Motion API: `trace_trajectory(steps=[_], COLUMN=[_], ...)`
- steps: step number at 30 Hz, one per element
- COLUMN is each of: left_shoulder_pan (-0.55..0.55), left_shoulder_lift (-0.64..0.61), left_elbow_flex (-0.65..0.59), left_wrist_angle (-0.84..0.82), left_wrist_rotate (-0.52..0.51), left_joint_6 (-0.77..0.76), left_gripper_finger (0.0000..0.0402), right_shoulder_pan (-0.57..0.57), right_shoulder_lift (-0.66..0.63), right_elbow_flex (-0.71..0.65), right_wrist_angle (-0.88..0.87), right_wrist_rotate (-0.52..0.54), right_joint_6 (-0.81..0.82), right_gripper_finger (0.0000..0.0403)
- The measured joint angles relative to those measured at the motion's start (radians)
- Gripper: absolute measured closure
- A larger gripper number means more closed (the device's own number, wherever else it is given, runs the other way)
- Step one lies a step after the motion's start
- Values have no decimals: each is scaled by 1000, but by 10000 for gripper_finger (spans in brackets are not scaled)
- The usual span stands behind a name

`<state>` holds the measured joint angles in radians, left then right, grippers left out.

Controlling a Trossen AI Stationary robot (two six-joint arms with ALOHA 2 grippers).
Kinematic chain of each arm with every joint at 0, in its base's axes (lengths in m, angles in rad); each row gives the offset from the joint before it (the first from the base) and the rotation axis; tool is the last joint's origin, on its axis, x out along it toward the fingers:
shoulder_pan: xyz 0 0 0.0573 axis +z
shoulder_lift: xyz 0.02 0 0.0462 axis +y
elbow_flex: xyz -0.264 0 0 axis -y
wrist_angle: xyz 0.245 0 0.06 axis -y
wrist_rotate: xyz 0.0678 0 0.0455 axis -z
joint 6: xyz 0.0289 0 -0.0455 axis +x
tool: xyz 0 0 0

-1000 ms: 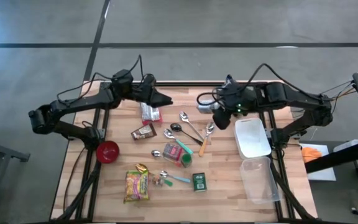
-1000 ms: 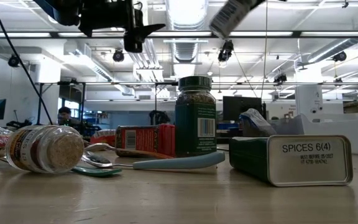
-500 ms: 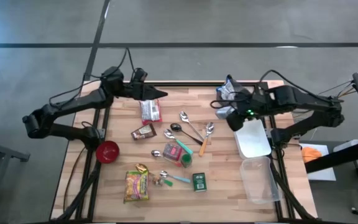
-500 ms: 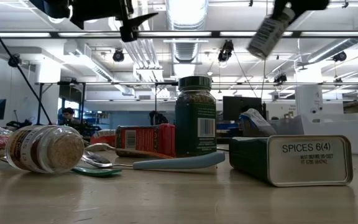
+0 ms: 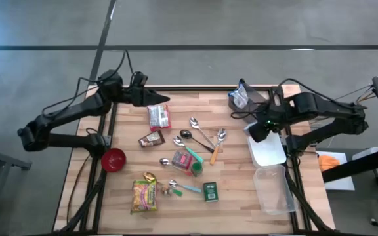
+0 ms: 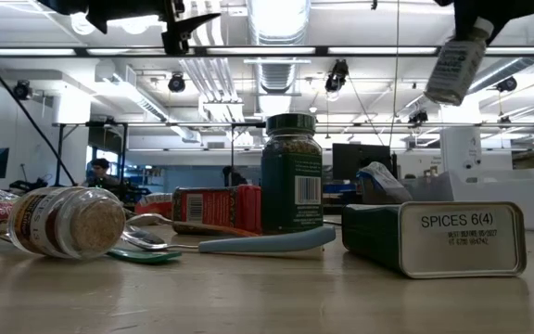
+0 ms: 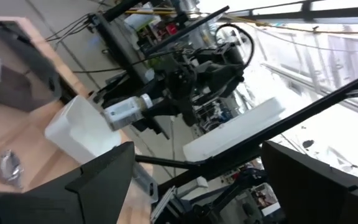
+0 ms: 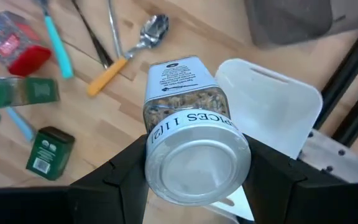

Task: Pick & Place Food Item
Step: Put the white seasoning bottle into the white bin

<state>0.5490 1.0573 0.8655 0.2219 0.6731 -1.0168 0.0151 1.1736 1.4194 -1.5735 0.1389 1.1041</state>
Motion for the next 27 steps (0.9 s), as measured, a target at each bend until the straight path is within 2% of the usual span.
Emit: trace_trajectory(steps=[9, 20, 27], left_shoulder_pan=[1, 1, 1], left_shoulder_lift=[-48, -69, -80], left_elbow_flex=[0, 0, 0], left_wrist_angle=[-13, -67, -97], left_wrist_rotate=[-4, -4, -3], left_joint_6=[11, 18, 22], left_gripper_finger=[52, 52, 52], right_shoulder_pan=[-9, -99, -160], right_shoulder_lift=[6, 8, 8], right_elbow_flex=[-146, -309, -396], right_wrist_angle=[3, 5, 116], right_wrist_rotate=[-41, -67, -87], right_joint_6=[81, 128, 122], right_gripper_finger=[204, 204, 204])
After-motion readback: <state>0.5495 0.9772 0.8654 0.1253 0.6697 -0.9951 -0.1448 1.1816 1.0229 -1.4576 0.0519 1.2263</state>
